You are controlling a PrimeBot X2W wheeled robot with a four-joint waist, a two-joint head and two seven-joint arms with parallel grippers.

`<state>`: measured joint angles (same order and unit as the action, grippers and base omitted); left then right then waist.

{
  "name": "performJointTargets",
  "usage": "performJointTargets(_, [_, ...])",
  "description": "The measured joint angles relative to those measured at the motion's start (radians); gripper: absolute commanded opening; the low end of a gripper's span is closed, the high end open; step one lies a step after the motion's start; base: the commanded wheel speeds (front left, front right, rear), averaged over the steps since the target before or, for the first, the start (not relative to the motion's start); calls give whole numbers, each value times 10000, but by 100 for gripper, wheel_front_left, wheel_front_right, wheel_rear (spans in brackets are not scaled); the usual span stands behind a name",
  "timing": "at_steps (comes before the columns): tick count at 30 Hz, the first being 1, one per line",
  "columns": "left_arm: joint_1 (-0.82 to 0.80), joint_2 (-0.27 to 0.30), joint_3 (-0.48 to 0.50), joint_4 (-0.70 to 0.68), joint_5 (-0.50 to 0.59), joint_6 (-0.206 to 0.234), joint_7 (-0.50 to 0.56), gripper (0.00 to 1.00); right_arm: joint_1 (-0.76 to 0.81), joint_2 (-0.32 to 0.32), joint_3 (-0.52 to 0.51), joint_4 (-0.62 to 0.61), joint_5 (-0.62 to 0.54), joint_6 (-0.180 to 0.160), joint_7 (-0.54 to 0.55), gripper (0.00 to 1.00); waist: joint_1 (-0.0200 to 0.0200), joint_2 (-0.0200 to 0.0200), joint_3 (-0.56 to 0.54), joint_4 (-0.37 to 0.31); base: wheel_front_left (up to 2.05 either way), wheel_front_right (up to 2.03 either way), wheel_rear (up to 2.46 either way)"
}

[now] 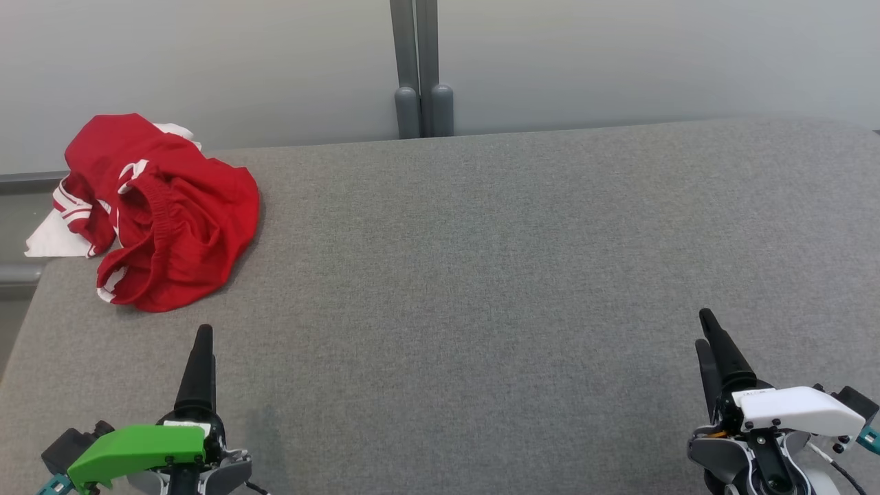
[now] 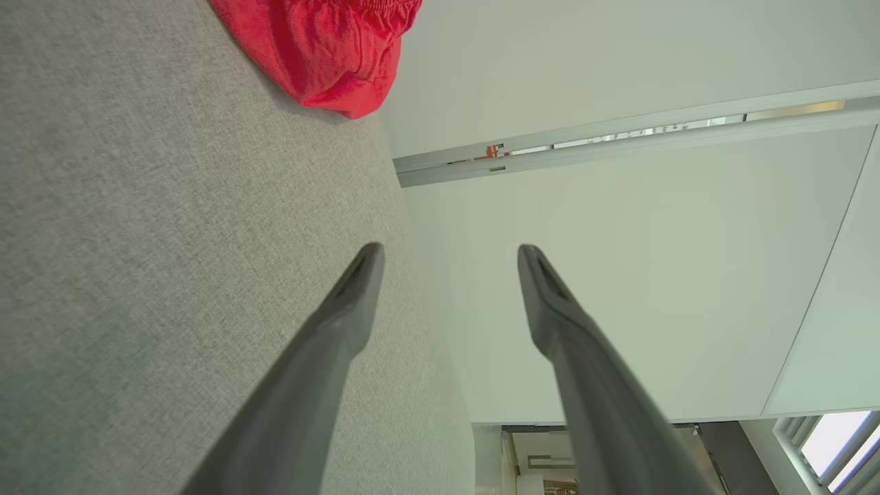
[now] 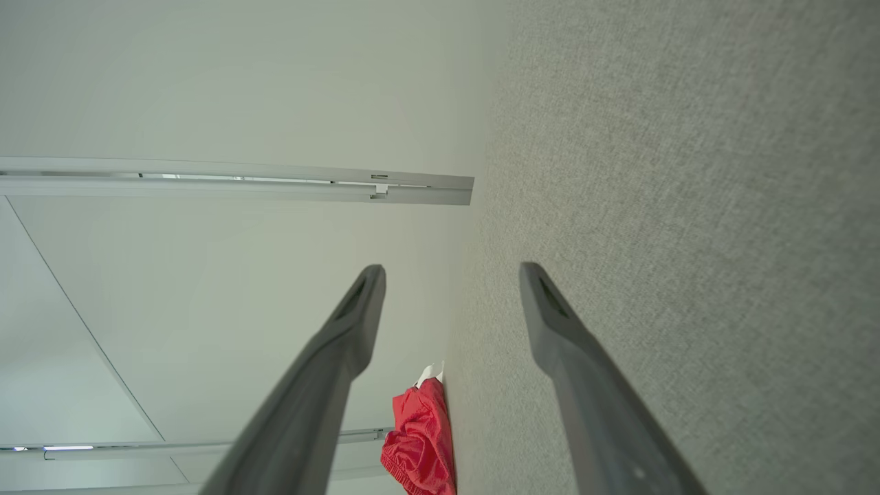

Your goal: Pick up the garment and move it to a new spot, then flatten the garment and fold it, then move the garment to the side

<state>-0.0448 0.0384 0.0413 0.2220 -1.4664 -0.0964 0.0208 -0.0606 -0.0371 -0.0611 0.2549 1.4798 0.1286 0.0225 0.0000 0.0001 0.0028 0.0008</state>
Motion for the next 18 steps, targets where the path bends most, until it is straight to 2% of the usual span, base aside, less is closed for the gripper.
performJointTargets(18, [152,8,-470,-759,3411,529,-679,100,114,-27,276,-984,-3572,0,-692,100,0,0,2,17,0,0,0])
